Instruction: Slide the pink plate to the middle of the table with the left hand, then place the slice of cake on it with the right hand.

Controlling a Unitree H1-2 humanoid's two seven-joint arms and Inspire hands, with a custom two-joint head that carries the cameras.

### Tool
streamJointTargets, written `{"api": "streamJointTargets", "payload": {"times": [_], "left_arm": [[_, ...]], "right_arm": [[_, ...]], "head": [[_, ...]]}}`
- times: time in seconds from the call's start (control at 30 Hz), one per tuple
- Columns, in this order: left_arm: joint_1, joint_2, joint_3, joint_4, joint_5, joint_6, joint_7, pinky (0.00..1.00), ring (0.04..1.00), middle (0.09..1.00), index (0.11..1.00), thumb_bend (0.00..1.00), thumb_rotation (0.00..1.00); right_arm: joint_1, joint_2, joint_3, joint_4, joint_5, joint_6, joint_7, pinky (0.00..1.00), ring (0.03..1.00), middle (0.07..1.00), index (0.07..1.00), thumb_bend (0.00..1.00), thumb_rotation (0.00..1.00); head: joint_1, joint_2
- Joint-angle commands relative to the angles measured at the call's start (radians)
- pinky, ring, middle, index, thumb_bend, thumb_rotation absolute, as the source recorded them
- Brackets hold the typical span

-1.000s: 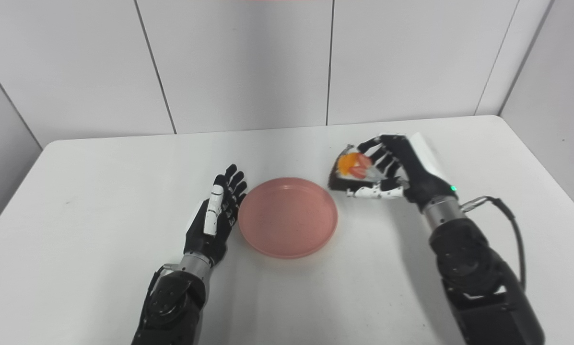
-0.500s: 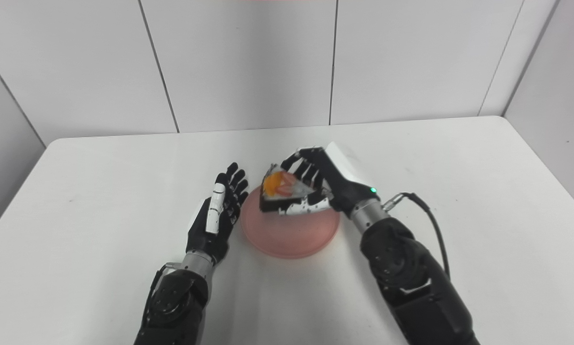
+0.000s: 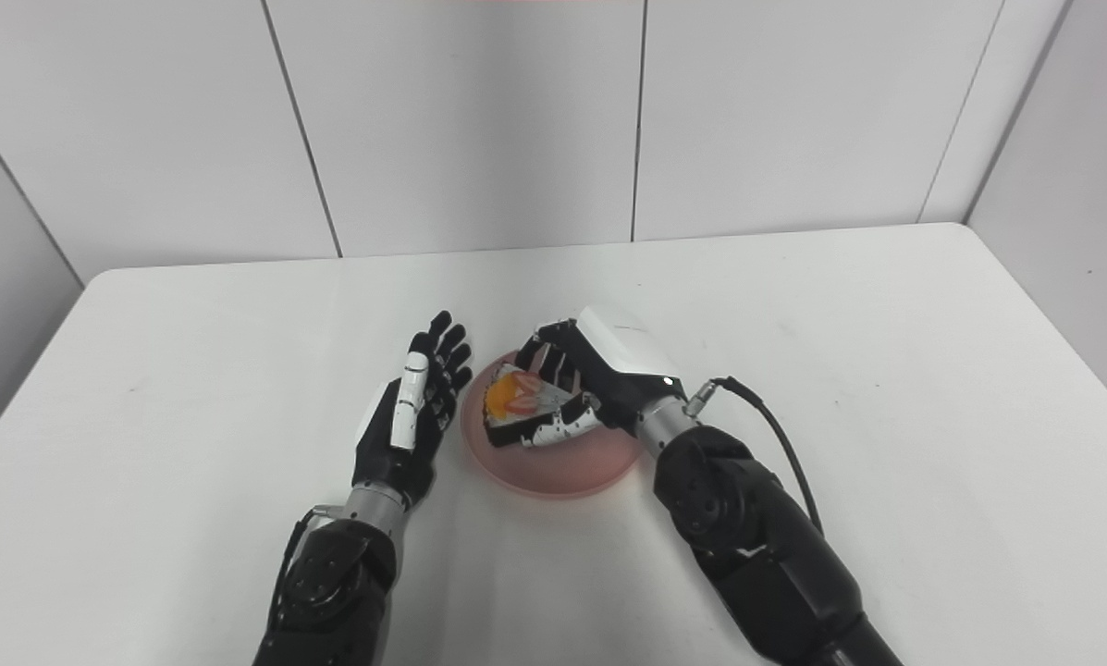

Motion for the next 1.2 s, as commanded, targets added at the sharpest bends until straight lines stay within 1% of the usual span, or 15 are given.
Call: {"api": "streamJointTargets", "payload": {"times": [0.0,0.13,0.4,0.5,0.57,0.6,0.67,0.7,0.77,0.8,0.9,0.97,1.0,1.07,1.17], "left_arm": [[-0.031,-0.001,0.001,-0.02,-0.001,-0.04,-0.002,1.0,1.0,0.998,1.0,0.57,1.0],[-0.032,0.001,0.005,-0.04,0.001,-0.011,0.008,1.0,1.0,0.994,1.0,0.58,1.0],[-0.043,0.007,0.009,-0.023,-0.001,-0.028,0.004,1.0,1.0,0.993,1.0,0.56,1.0],[-0.041,0.011,0.008,-0.024,-0.002,-0.029,-0.001,1.0,1.0,0.995,1.0,0.57,1.0],[-0.04,0.012,0.007,-0.028,-0.001,-0.026,-0.001,1.0,1.0,0.994,1.0,0.55,1.0],[-0.039,0.012,0.006,-0.028,0.001,-0.025,-0.001,1.0,1.0,0.995,1.0,0.56,1.0],[-0.04,0.011,0.006,-0.029,0.0,-0.026,0.0,1.0,1.0,0.996,1.0,0.56,1.0],[-0.041,0.011,0.008,-0.027,-0.001,-0.029,0.001,1.0,1.0,0.997,1.0,0.56,1.0],[-0.043,0.01,0.009,-0.024,0.0,-0.029,0.004,1.0,1.0,0.995,1.0,0.58,1.0],[-0.044,0.012,0.007,-0.027,-0.001,-0.02,0.0,1.0,1.0,0.995,1.0,0.58,1.0],[-0.044,0.013,0.007,-0.032,-0.006,-0.006,-0.005,1.0,1.0,1.0,1.0,0.59,1.0],[-0.049,0.011,0.01,-0.023,-0.008,-0.009,-0.003,1.0,1.0,1.0,1.0,0.59,1.0],[-0.052,0.011,0.01,-0.02,-0.009,-0.008,-0.004,1.0,1.0,1.0,1.0,0.59,1.0],[-0.061,0.009,0.014,0.001,-0.006,-0.024,0.002,1.0,1.0,0.994,0.997,0.57,1.0],[-0.066,0.011,0.014,0.024,-0.011,-0.038,-0.009,1.0,1.0,0.998,1.0,0.56,1.0]], "right_arm": [[-0.03,-0.002,-0.017,-0.017,-0.004,-0.05,-0.03,0.34,0.421,0.439,0.534,0.52,0.0],[-0.025,0.006,-0.035,-0.029,0.005,-0.041,-0.037,0.34,0.418,0.437,0.536,0.52,0.0],[-0.037,0.006,-0.055,-0.023,0.006,-0.026,-0.025,0.36,0.439,0.445,0.535,0.52,0.0],[-0.036,-0.009,-0.053,-0.044,0.022,-0.019,0.023,0.41,0.477,0.456,0.536,0.52,0.0],[-0.033,-0.023,-0.051,-0.063,0.036,-0.021,0.059,0.44,0.501,0.483,0.503,0.52,0.01],[-0.031,-0.028,-0.051,-0.071,0.042,-0.02,0.075,0.45,0.512,0.533,0.5,0.52,0.08],[-0.029,-0.04,-0.047,-0.09,0.042,-0.01,0.106,0.47,0.542,0.597,0.679,0.62,0.28],[-0.027,-0.05,-0.044,-0.102,0.039,-0.011,0.119,0.49,0.58,0.646,0.717,0.65,0.37],[-0.02,-0.065,-0.045,-0.131,0.04,-0.002,0.147,0.58,0.718,0.773,0.793,0.71,0.54],[-0.014,-0.069,-0.048,-0.147,0.042,0.008,0.159,0.59,0.73,0.783,0.799,0.71,0.55],[0.004,-0.081,-0.058,-0.19,0.046,0.031,0.188,0.69,0.851,0.876,0.857,0.75,0.66],[0.011,-0.092,-0.06,-0.209,0.039,0.048,0.209,0.73,0.887,0.908,0.887,0.75,0.69],[0.013,-0.099,-0.061,-0.216,0.035,0.058,0.223,0.74,0.893,0.912,0.892,0.75,0.69],[0.016,-0.109,-0.063,-0.215,0.024,0.066,0.236,0.76,0.899,0.91,0.894,0.74,0.61],[0.023,-0.12,-0.066,-0.204,0.021,0.054,0.233,0.78,0.907,0.916,0.905,0.74,0.6]], "head": [[0.0,0.001],[-0.01,0.015],[-0.01,0.014],[-0.015,0.007],[-0.015,0.007],[-0.015,0.007],[-0.015,0.007],[-0.021,0.011],[-0.024,0.011],[-0.024,0.011],[-0.025,0.01],[-0.022,0.017],[-0.022,0.016],[-0.025,0.005],[-0.028,-0.002]]}}
